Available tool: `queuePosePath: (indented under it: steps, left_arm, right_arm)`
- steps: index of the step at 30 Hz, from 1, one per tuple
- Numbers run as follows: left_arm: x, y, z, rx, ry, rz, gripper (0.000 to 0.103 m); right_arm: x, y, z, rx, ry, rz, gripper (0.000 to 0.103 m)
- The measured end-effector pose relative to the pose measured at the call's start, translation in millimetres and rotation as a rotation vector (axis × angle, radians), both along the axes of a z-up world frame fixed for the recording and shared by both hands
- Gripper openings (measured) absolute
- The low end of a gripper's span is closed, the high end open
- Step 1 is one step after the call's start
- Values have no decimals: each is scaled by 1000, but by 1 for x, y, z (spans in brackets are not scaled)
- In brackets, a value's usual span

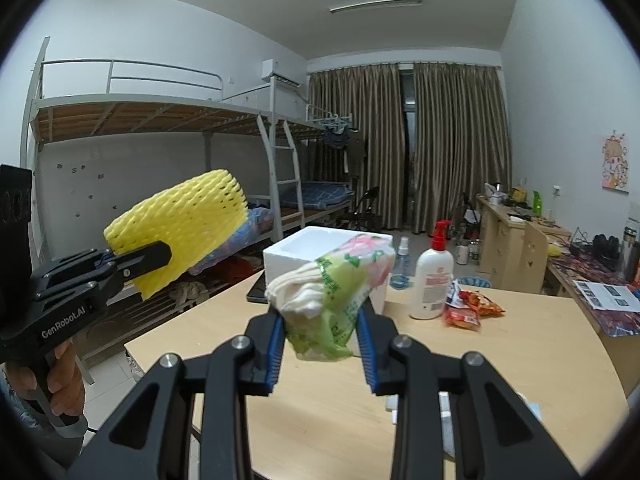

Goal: Organize soft objects
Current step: 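Carry the yellow net and green bag with both tools over the open white foam box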

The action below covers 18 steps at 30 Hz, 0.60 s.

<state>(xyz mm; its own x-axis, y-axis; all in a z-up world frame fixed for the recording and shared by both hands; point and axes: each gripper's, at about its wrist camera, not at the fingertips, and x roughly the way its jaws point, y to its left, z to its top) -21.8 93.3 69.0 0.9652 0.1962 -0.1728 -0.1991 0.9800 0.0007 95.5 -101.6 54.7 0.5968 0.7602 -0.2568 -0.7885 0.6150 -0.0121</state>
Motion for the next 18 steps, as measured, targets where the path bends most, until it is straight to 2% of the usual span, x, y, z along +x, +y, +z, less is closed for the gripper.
queuePosePath:
  steps: [18]
  left_arm:
    - [37,7,3,-4,21,12,11]
  right_arm:
    - [24,18,6,-13,34,23,37]
